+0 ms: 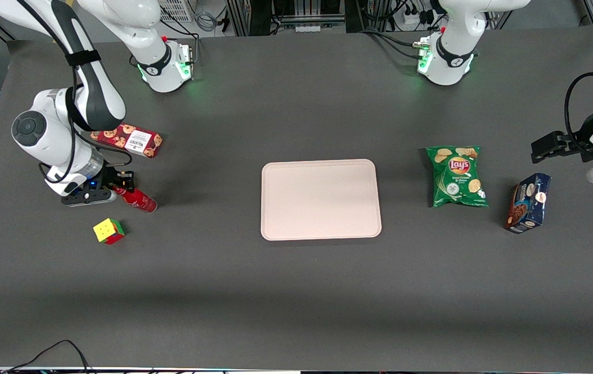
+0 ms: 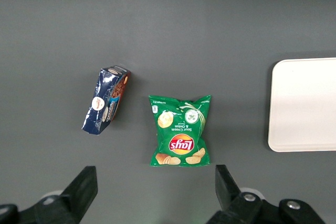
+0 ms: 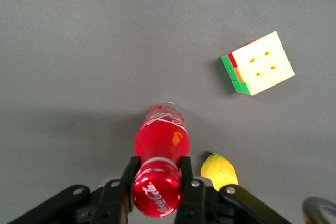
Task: Place coke bottle on tray
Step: 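Close the right gripper around the bottle's neck, then lift the bottle and carry it toward the white tray, then lower the bottle onto the tray and open the right gripper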
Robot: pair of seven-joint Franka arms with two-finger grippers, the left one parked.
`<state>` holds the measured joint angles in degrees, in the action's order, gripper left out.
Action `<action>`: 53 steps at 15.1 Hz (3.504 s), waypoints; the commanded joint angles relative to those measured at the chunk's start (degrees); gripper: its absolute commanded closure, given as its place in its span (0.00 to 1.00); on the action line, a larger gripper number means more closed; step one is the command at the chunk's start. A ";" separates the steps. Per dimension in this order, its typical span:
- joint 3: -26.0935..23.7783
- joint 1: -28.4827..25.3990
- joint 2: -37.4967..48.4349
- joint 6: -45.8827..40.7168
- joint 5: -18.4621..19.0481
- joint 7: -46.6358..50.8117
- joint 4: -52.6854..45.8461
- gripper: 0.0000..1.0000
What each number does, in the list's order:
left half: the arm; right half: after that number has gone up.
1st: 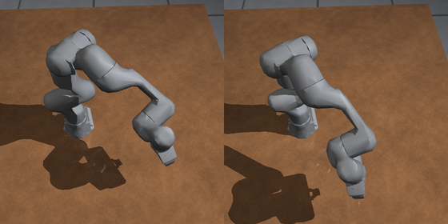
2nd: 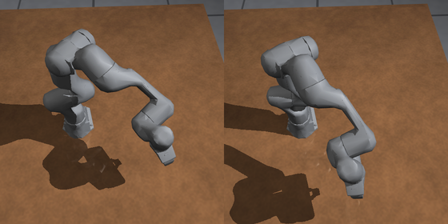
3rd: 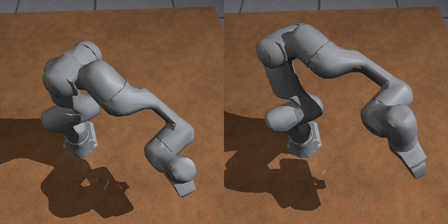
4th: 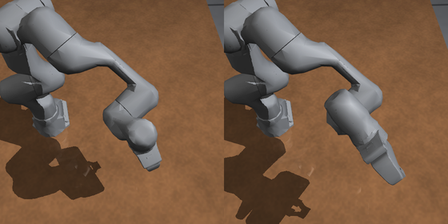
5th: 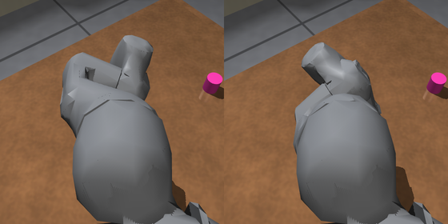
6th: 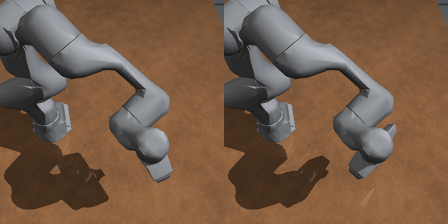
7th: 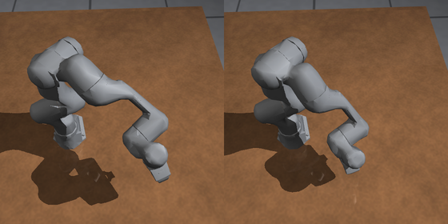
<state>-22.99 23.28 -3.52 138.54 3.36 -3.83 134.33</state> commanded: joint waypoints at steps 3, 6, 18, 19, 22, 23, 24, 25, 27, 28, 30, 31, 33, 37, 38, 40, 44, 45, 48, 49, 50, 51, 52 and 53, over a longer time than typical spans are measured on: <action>-0.13 -0.34 2.45 -0.11 0.68 -1.00 -0.91 1.00; -0.48 -0.43 4.57 -8.60 0.59 -1.00 -6.25 1.00; -11.63 -2.01 2.30 -43.09 -2.66 9.34 -40.54 1.00; -12.77 -2.97 1.16 -43.35 -2.66 11.98 -42.12 1.00; -13.05 -9.81 -3.32 -44.50 -1.70 21.12 -47.48 1.00; -13.05 -12.18 -5.43 -44.50 -1.52 24.45 -49.06 1.00; -13.05 -14.56 -8.06 -44.41 -0.47 28.31 -50.38 1.00; -13.05 -17.28 -11.04 -44.41 1.62 31.40 -52.13 1.00; -13.05 -22.64 -16.32 -43.97 4.97 36.68 -56.09 1.00; -13.05 -24.84 -18.87 -43.71 6.46 39.40 -57.67 1.00; -12.96 -29.41 -23.71 -43.18 9.63 43.54 -60.31 1.00; -12.87 -31.35 -25.47 -42.40 10.69 46.43 -60.67 1.00; -12.79 -34.17 -28.55 -38.45 13.23 50.92 -60.50 1.00; -12.26 -37.25 -33.65 -31.59 17.10 56.11 -59.36 1.00; -12.26 -37.34 -34.53 -31.06 18.77 56.91 -58.84 1.00; -12.26 -37.35 -35.15 -29.31 20.01 57.36 -57.00 1.00; -11.82 -37.35 -36.03 -26.66 20.72 57.44 -54.27 1.00; -11.82 -37.35 -36.21 -26.66 21.15 57.97 -54.09 1.00; -11.56 -37.17 -36.30 -25.61 22.30 58.41 -52.07 1.00; -11.12 -37.00 -36.30 -24.91 22.39 58.41 -51.28 1.00; -11.12 -36.99 -36.30 -23.94 22.39 58.41 -50.75 1.00; -10.77 -36.99 -36.30 -23.06 22.39 58.41 -50.31 1.00; -10.59 -36.99 -36.30 -22.53 22.39 58.50 -50.05 1.00; -10.59 -36.91 -36.30 -22.44 22.39 58.67 -49.96 1.00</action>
<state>-33.85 -13.46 -40.35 114.53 24.12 52.59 83.63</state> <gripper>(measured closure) 0.648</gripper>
